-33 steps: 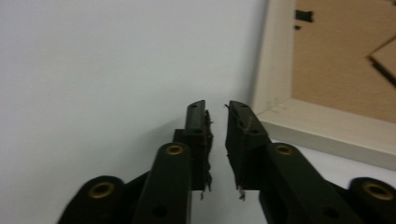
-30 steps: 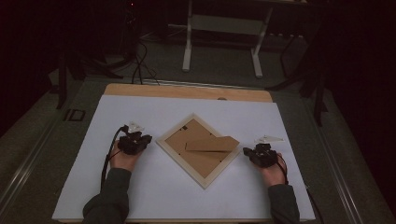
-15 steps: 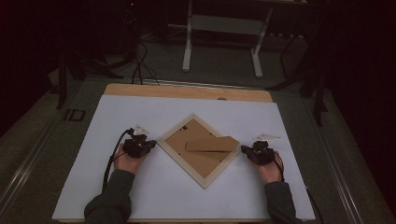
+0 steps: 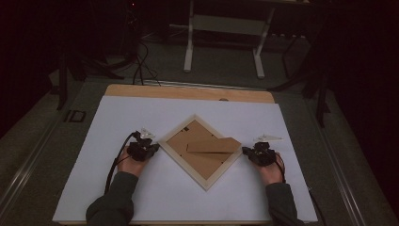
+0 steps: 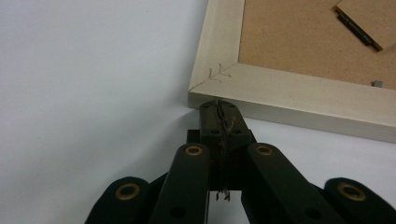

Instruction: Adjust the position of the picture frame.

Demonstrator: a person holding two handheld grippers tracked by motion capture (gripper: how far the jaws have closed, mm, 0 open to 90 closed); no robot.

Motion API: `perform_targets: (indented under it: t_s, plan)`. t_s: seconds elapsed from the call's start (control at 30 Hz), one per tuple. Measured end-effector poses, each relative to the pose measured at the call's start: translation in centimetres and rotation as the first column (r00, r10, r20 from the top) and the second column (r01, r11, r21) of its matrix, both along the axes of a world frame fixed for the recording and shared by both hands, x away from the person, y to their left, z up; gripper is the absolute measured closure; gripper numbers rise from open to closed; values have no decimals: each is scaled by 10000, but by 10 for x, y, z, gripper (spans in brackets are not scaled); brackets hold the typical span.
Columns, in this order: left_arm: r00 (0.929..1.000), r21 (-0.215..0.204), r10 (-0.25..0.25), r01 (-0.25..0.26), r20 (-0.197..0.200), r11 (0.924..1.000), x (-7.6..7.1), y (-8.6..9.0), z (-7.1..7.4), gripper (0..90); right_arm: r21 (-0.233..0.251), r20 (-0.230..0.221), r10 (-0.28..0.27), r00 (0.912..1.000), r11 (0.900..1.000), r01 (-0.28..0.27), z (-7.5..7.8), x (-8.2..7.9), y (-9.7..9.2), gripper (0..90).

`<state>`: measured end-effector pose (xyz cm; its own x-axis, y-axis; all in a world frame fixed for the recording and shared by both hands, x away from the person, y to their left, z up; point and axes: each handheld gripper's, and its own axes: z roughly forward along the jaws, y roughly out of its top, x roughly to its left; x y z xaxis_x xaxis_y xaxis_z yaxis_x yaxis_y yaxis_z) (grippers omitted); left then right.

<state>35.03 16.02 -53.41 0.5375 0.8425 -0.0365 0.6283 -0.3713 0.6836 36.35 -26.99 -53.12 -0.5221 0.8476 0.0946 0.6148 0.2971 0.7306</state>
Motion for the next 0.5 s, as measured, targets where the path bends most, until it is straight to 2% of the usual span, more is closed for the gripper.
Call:
perform_targets:
  t_s: [0.5]
  plan:
    - [9995, 30, -309, 308, 57, 9995, -1, -10, 0, 900, -176, -148, 418, 9990, 9990, -420, -1, -4, 7, 900]
